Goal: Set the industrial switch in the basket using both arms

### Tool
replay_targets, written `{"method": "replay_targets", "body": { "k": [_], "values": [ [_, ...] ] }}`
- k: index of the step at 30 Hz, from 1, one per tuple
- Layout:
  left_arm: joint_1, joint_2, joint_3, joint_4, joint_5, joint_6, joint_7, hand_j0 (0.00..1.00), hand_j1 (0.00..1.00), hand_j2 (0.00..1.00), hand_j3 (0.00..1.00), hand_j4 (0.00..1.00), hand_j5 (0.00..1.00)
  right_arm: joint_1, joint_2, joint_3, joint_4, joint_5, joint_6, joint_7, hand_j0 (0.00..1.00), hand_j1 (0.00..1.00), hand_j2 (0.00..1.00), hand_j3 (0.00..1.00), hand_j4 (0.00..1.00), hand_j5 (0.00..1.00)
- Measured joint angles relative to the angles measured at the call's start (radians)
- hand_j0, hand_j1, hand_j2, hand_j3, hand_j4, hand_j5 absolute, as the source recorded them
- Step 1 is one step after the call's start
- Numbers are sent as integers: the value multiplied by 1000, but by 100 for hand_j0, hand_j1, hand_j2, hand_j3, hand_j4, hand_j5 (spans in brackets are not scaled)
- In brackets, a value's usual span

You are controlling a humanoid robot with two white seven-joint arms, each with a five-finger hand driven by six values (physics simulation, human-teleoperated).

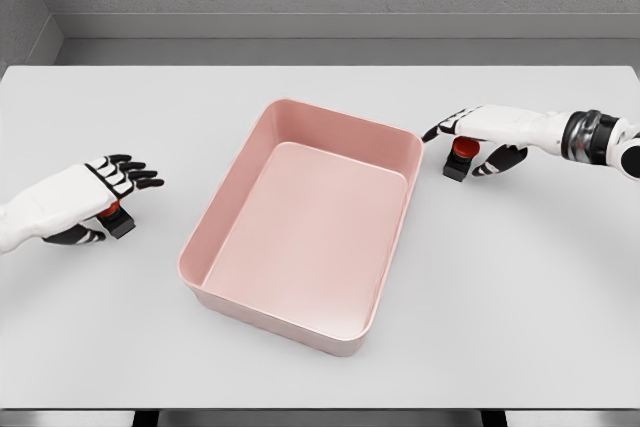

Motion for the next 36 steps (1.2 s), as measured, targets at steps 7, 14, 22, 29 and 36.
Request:
{"method": "replay_targets", "body": {
  "k": [7,14,22,29,36],
  "values": [
    [0,-9,-8,1,-7,0,2,99,99,99,99,99,99,0,10,7,18,0,0,-1,80,80,80,80,80,80],
    [0,1,-8,13,-6,0,4,85,85,85,85,85,85,0,11,9,28,1,-2,-1,70,70,70,70,70,70],
    [0,3,-4,24,-5,0,5,51,51,51,51,51,51,-2,11,9,32,1,-5,3,55,55,55,55,55,55],
    [2,22,1,-4,-1,0,4,31,31,31,31,31,31,-9,10,5,42,1,-7,7,50,50,50,50,50,50],
    [3,71,14,-123,3,0,0,31,31,31,31,31,31,-43,5,2,46,5,-16,9,48,48,48,48,48,48]
  ]
}}
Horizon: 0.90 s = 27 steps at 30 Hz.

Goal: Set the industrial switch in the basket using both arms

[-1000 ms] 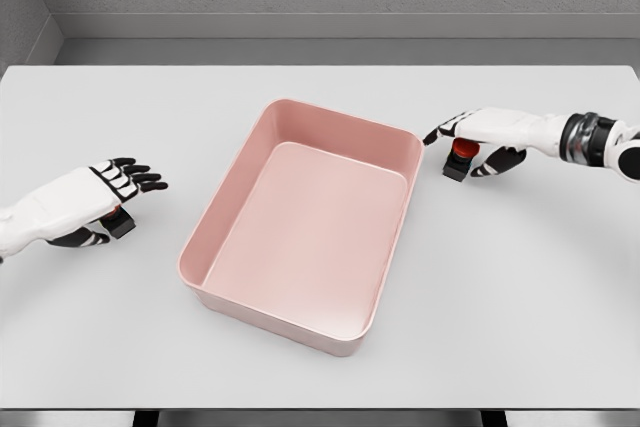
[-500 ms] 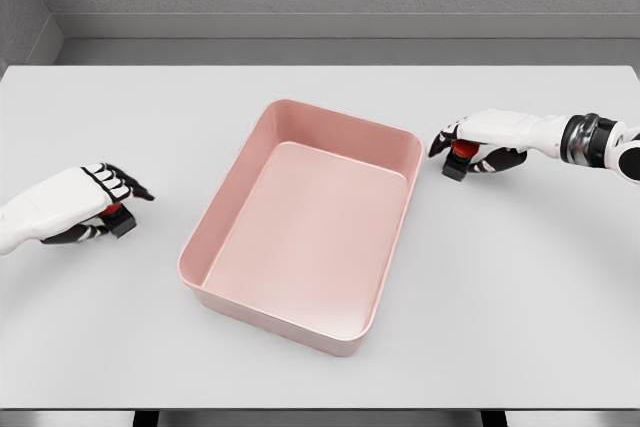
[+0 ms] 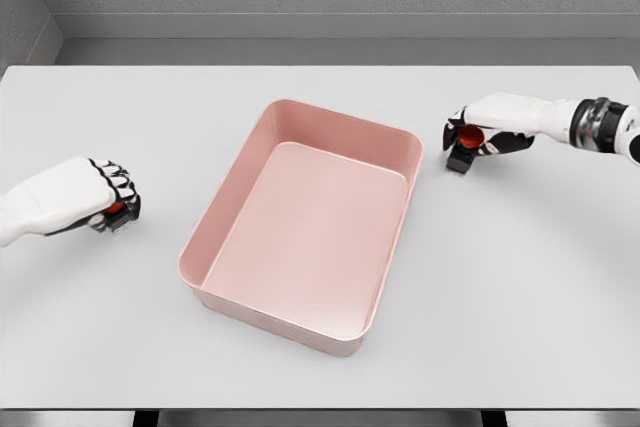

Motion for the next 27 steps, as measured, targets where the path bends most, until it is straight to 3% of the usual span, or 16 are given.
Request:
{"method": "replay_targets", "body": {
  "k": [10,15,17,27],
  "values": [
    [-5,62,57,-112,64,0,-1,29,29,29,29,29,29,-26,-8,2,-9,1,-33,1,43,43,43,43,43,43],
    [-49,70,78,-141,93,0,-1,29,29,29,29,29,29,-44,-20,3,-20,1,-78,2,43,43,43,43,43,43],
    [-81,67,80,-144,100,0,-1,29,29,29,29,29,29,-48,-30,3,-33,1,-88,3,43,43,43,43,43,43],
    [-129,-20,65,-149,110,0,0,29,29,29,29,29,29,-80,-57,2,-110,1,-98,16,43,43,43,43,43,43]
  ]
}}
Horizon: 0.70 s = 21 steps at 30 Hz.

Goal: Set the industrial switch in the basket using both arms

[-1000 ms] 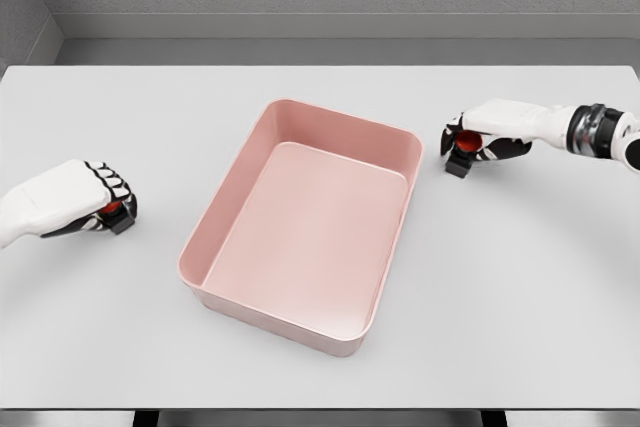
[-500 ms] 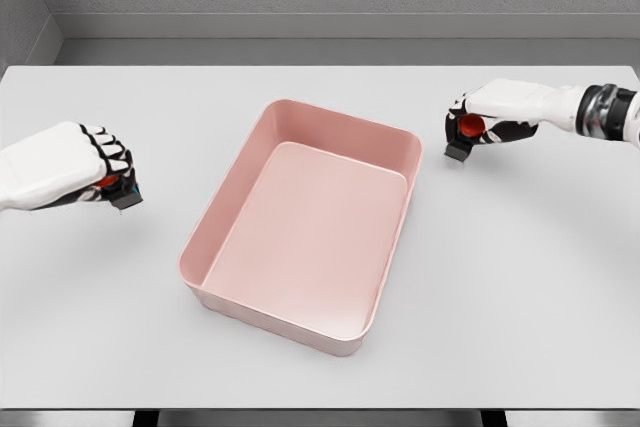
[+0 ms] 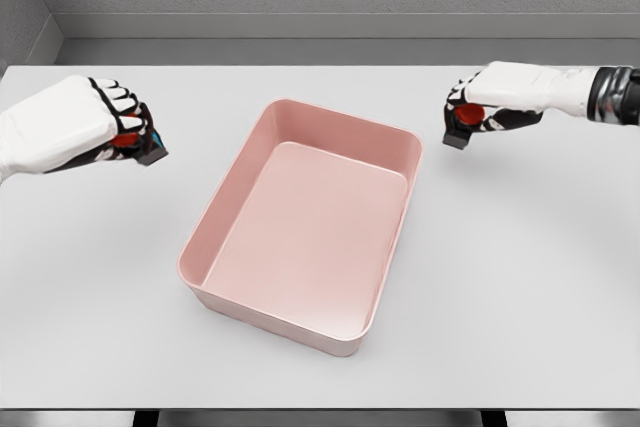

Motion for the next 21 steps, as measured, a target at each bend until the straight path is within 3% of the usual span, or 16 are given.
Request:
{"method": "replay_targets", "body": {
  "k": [6,21],
  "values": [
    [-25,-57,-9,0,-1,0,-1,28,28,28,28,28,28,-29,-34,-1,-66,-2,0,7,43,43,43,43,43,43],
    [-130,-212,-130,0,-10,0,-5,26,26,26,26,26,26,-34,-65,-2,-215,-37,-1,13,43,43,43,43,43,43]
  ]
}}
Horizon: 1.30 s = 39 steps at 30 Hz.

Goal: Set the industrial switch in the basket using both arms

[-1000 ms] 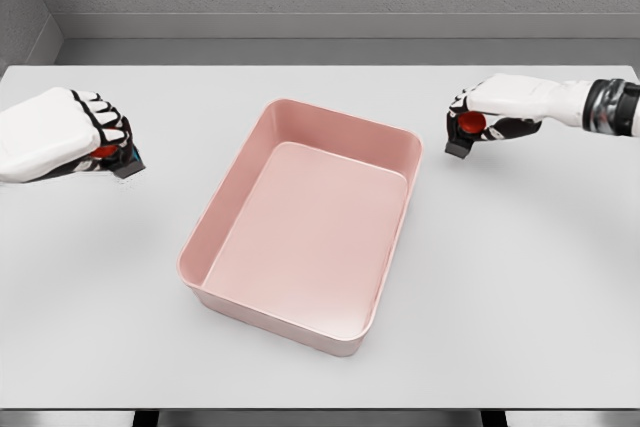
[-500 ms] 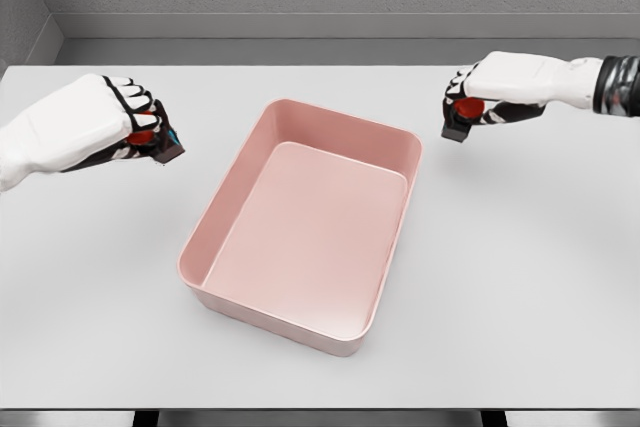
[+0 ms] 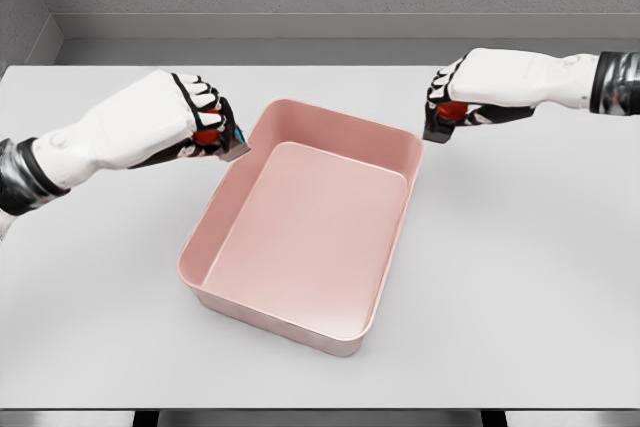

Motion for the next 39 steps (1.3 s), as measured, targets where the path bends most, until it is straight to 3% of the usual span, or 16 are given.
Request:
{"method": "replay_targets", "body": {
  "k": [4,19,35,38,39],
  "values": [
    [-32,-40,-41,0,0,0,-2,26,26,26,26,26,26,0,0,0,-19,-13,0,1,43,43,43,43,43,43],
    [-14,-186,-199,4,-89,0,1,26,26,26,26,26,26,5,15,4,-43,-33,0,2,43,43,43,43,43,43],
    [25,-202,-217,79,-143,0,-6,28,28,28,28,28,28,6,27,5,-47,-39,0,2,43,43,43,43,43,43],
    [26,-209,-217,85,-144,0,-6,34,34,34,34,34,34,6,28,5,-47,-39,0,2,43,43,43,43,43,43],
    [25,-210,-217,85,-144,0,-6,45,45,45,45,45,45,6,28,5,-47,-39,0,2,43,43,43,43,43,43]
  ]
}}
